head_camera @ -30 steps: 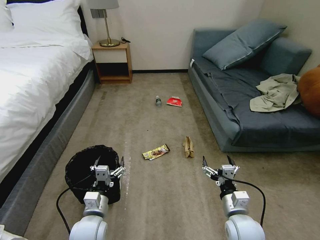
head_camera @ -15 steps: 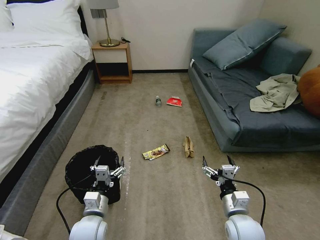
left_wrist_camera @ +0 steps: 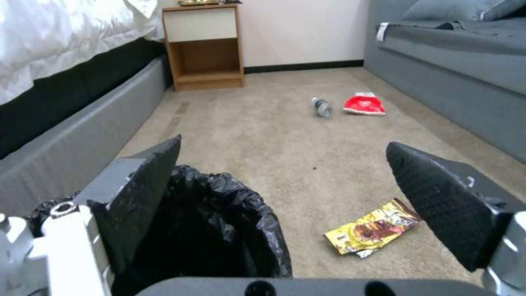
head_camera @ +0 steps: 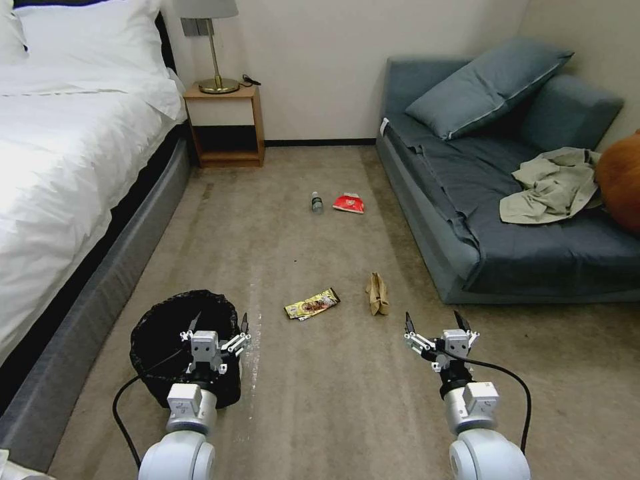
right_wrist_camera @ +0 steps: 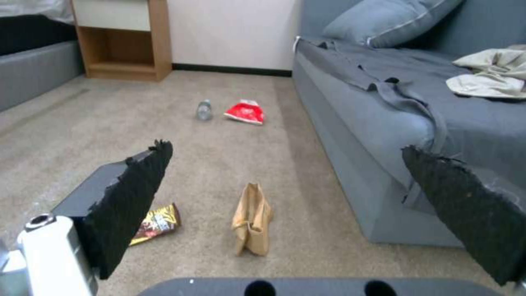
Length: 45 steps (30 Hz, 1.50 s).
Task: Pick up the trash bin, then pick up the garbage on the floor and place it into the trash bin.
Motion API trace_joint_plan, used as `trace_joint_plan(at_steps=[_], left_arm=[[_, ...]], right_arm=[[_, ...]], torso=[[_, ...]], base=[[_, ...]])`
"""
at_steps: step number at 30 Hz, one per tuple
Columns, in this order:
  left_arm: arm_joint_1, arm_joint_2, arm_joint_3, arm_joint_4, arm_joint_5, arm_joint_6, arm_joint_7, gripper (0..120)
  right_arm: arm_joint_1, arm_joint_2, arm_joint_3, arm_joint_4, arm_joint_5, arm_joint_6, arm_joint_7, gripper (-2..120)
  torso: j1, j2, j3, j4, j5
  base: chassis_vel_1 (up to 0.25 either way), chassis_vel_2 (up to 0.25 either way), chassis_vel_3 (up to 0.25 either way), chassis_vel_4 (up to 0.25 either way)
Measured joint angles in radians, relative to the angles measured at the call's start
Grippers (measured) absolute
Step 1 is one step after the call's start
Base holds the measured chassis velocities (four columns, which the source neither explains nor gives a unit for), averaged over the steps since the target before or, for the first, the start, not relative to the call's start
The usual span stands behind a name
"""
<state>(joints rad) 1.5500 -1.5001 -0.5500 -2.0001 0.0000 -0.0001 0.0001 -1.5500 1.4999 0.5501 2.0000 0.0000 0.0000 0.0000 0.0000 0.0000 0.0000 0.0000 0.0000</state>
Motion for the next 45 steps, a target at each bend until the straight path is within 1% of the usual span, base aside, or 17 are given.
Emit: trace_joint_plan(at_steps=[45], left_arm=[[0.0, 0.0, 0.0, 0.0, 0.0, 0.0, 0.0, 100]], right_arm=[[0.0, 0.0, 0.0, 0.0, 0.0, 0.0, 0.0, 100]], torso=[[0.0, 0.0, 0.0, 0.0, 0.0]], base=[[0.0, 0.0, 0.0, 0.0]])
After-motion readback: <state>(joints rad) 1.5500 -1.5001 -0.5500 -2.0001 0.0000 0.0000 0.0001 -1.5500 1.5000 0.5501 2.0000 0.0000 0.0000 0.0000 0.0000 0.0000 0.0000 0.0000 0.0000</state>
